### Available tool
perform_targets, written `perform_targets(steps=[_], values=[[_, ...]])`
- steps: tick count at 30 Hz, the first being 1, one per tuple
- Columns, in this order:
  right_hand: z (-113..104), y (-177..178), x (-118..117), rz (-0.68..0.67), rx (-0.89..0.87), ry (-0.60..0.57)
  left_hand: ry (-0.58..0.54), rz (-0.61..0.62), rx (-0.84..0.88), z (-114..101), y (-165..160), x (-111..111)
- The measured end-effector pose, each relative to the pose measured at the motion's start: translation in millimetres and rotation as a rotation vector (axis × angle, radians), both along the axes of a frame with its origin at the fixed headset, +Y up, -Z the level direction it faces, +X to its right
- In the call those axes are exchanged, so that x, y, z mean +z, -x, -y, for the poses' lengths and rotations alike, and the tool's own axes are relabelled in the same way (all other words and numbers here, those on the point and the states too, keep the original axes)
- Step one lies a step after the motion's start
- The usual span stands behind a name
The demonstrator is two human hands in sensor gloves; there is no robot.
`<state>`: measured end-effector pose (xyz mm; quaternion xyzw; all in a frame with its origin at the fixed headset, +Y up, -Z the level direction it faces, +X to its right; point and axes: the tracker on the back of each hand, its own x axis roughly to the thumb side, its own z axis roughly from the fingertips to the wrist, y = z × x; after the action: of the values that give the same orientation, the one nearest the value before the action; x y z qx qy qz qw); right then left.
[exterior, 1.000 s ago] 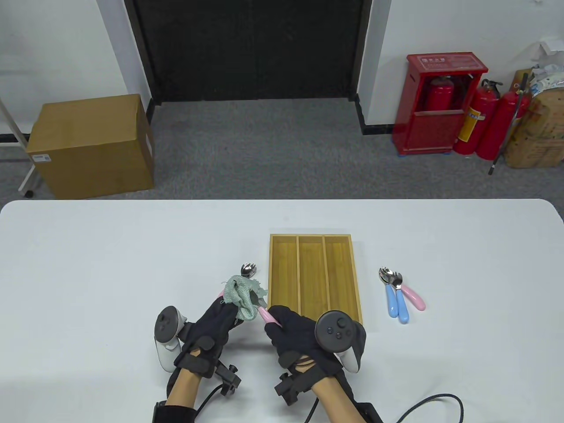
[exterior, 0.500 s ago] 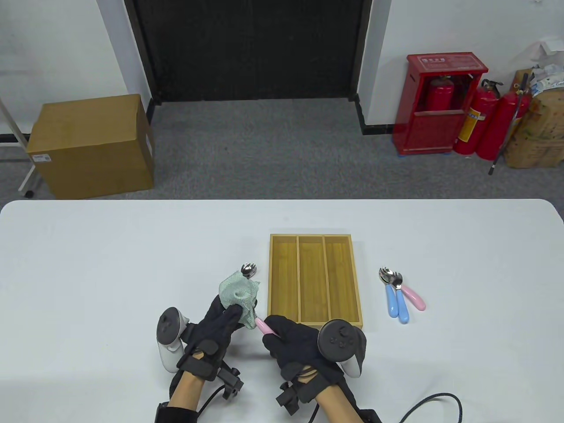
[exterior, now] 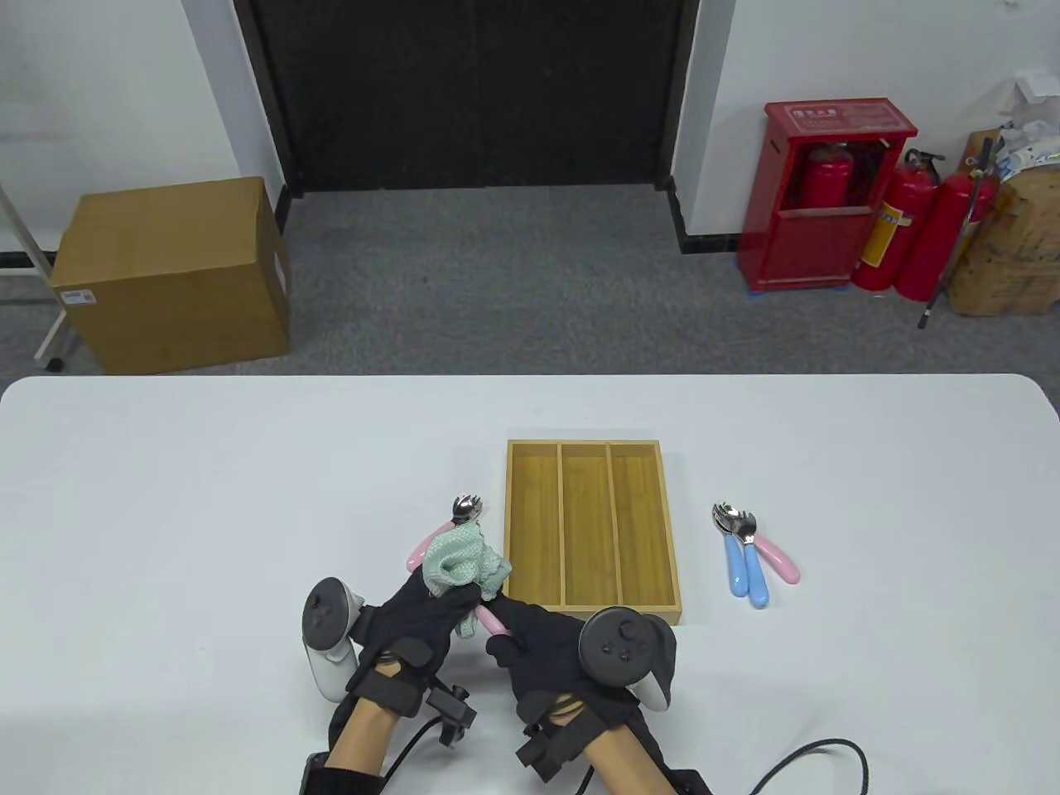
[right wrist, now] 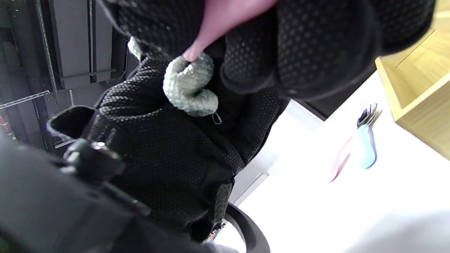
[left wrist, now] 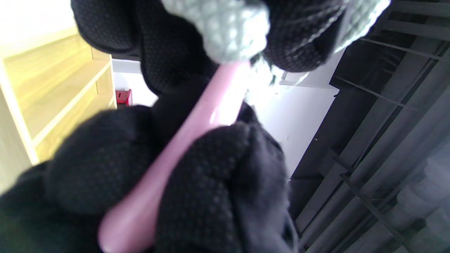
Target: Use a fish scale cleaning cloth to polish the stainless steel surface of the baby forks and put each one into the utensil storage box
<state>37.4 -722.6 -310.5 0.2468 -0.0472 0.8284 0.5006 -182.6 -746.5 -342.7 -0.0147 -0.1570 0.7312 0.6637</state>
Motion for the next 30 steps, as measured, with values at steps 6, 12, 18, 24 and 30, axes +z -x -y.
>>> perform_targets(steps=[6,12,18,24,30], values=[[0,1,-2,-0.006,0.007,-0.001,-0.008,-0.093,-0.018,0,4,0],[-2,-7,-1,0.016,0.103,-0.049,-0.079,-0.186,-0.211,-7,11,0],[-2,-12,-1,0.041,0.139,-0.058,-0.114,-0.041,-0.276,-13,7,-3],[0,-8,-3,0.025,0.142,-0.064,-0.094,-0.053,-0.254,-12,8,-3],[0,-5,-3,-0.002,0.123,-0.055,-0.04,-0.097,-0.204,-1,13,-6]])
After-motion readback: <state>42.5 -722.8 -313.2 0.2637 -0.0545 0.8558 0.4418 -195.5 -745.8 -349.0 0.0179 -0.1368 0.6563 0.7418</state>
